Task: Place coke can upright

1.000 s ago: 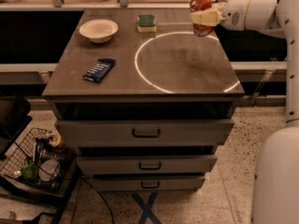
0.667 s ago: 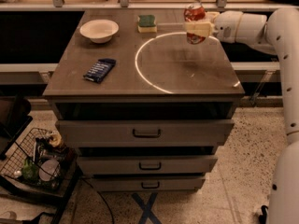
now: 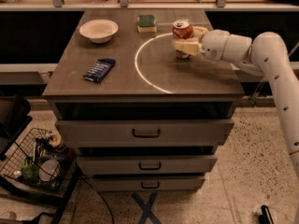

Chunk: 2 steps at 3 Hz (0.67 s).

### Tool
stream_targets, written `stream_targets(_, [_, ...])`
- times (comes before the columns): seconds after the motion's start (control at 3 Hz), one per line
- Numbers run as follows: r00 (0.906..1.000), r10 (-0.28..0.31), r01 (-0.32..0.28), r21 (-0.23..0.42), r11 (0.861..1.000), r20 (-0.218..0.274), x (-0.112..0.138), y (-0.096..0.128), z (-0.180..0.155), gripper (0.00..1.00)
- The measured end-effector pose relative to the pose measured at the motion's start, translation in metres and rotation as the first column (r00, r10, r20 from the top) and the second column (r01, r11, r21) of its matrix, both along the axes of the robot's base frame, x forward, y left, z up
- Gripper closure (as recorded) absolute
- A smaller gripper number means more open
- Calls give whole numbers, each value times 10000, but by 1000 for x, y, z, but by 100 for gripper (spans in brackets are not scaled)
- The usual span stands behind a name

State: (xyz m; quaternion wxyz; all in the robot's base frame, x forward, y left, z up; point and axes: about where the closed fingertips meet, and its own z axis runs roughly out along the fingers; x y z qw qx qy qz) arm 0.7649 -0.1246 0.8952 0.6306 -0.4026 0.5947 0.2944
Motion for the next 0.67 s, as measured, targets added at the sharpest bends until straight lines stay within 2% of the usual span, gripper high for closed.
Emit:
stream_targets(0.33, [9989, 251, -243, 214, 9995, -392, 2, 8, -9, 100])
stream_targets(0.67, [9908, 493, -429, 527, 9977, -1264, 9, 12, -20, 100])
